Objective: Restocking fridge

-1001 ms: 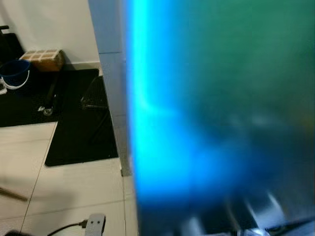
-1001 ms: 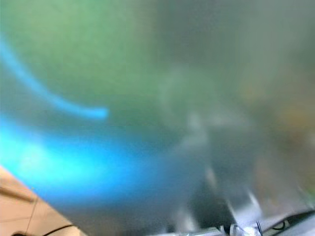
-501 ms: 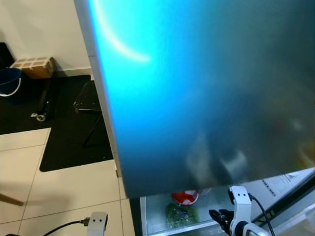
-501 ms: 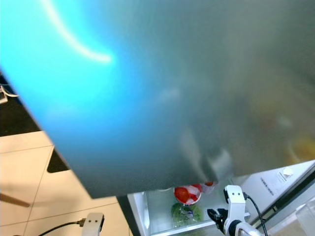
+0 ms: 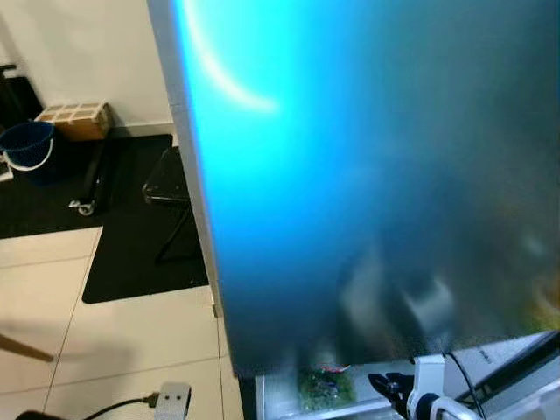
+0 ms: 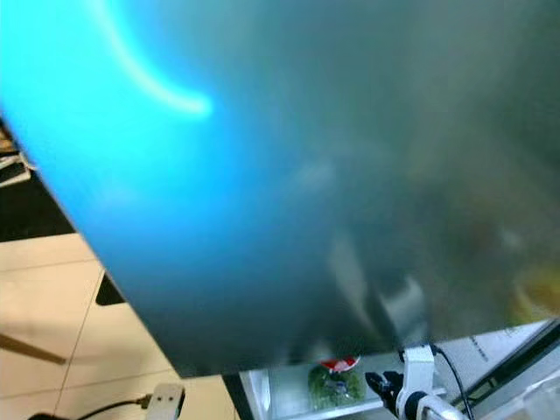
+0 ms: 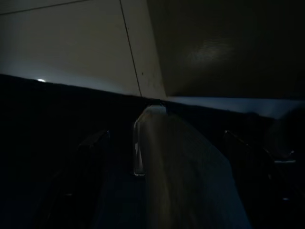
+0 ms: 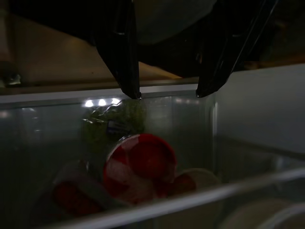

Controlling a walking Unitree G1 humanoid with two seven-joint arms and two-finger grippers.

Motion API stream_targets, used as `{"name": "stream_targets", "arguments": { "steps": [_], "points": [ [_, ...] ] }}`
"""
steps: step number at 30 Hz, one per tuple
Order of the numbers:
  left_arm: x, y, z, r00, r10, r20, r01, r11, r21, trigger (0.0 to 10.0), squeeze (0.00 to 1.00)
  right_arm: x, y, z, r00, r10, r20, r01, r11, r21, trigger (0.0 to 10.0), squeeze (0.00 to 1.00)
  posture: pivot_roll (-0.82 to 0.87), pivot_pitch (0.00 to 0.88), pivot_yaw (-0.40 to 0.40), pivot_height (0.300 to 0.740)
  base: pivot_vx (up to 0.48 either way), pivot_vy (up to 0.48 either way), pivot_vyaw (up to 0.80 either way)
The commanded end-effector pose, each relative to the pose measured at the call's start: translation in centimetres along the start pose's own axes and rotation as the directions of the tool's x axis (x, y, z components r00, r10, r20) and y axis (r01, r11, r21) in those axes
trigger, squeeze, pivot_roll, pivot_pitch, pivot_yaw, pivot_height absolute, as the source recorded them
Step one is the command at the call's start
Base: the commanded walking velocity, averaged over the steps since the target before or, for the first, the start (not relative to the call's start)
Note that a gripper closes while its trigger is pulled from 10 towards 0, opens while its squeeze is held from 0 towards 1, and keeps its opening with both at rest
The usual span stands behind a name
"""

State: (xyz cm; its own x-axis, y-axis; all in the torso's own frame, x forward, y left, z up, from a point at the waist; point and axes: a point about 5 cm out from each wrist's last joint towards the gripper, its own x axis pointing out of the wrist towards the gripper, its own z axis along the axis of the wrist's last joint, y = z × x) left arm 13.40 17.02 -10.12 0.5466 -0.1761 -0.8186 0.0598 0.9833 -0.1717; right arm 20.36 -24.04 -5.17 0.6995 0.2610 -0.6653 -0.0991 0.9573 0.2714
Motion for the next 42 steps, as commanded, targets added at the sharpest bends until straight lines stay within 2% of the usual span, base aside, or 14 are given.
{"name": "stream_targets", "arguments": {
  "steps": [1,3,14,17,19,22,23,24,27,42],
  "points": [
    [-0.1,-0.1,-0.4,1.000,-0.002,-0.020,0.002,1.000,0.000,10.0,0.00,-0.1,-0.1,-0.2,1.000,-0.003,-0.007,0.003,1.000,0.017,10.0,0.00,0.00,0.000,-0.013,0.725,0.000,0.000,0.00],
    [-0.1,-0.1,-0.5,1.000,-0.004,-0.021,0.004,1.000,0.000,10.0,0.00,-0.1,-0.1,-0.1,1.000,-0.003,-0.003,0.003,1.000,0.019,10.0,0.00,0.00,0.000,-0.013,0.740,0.000,0.000,0.00],
    [-0.1,-0.2,-0.6,1.000,-0.008,-0.027,0.007,1.000,-0.004,10.0,0.00,-0.2,-0.2,-0.2,1.000,-0.006,0.001,0.006,0.999,0.032,10.0,0.00,0.00,0.000,-0.013,0.740,0.000,0.000,0.00],
    [-0.1,-0.2,-0.7,0.999,-0.007,-0.032,0.007,1.000,-0.006,10.0,0.00,-0.2,-0.4,-0.7,0.998,-0.056,-0.028,0.056,0.998,0.010,10.0,0.00,0.00,0.000,-0.013,0.740,0.000,0.000,0.00],
    [-0.1,-0.2,-0.8,0.999,-0.002,-0.041,0.002,1.000,-0.003,10.0,0.00,-0.3,-0.4,-1.5,0.994,-0.080,-0.071,0.080,0.997,0.000,10.0,0.00,0.00,0.000,-0.010,0.740,0.000,0.000,0.00],
    [-0.1,-0.2,-1.0,0.999,0.002,-0.050,-0.002,1.000,-0.004,10.0,0.00,-0.6,-0.4,-3.3,0.979,-0.126,-0.160,0.116,0.991,-0.073,10.0,0.00,-0.01,0.000,-0.012,0.740,0.000,0.000,0.00],
    [-0.1,-0.2,-1.0,0.999,0.002,-0.050,-0.002,1.000,-0.004,10.0,0.00,-0.6,-0.4,-3.3,0.979,-0.126,-0.160,0.116,0.991,-0.073,10.0,0.00,-0.01,0.000,-0.012,0.740,0.000,0.000,0.00],
    [-0.2,-0.3,-1.2,0.998,0.006,-0.056,-0.006,1.000,-0.002,10.0,0.00,-0.9,-0.4,-4.4,0.965,-0.161,-0.206,0.140,0.984,-0.115,10.0,0.00,-0.01,0.000,-0.013,0.740,0.000,0.000,0.00],
    [-0.2,-0.4,-1.4,0.998,0.007,-0.066,-0.008,1.000,-0.004,10.0,0.00,-1.3,-0.2,-5.7,0.947,-0.201,-0.253,0.169,0.975,-0.143,10.0,0.00,-0.01,0.000,-0.013,0.740,0.000,0.000,0.00],
    [-0.3,-0.5,-2.1,0.996,0.010,-0.086,-0.011,1.000,-0.009,10.0,0.00,-1.9,-0.2,-7.7,0.907,-0.283,-0.312,0.236,0.955,-0.181,10.0,0.00,-0.01,0.000,-0.017,0.740,-0.037,0.000,0.00]
  ]
}}
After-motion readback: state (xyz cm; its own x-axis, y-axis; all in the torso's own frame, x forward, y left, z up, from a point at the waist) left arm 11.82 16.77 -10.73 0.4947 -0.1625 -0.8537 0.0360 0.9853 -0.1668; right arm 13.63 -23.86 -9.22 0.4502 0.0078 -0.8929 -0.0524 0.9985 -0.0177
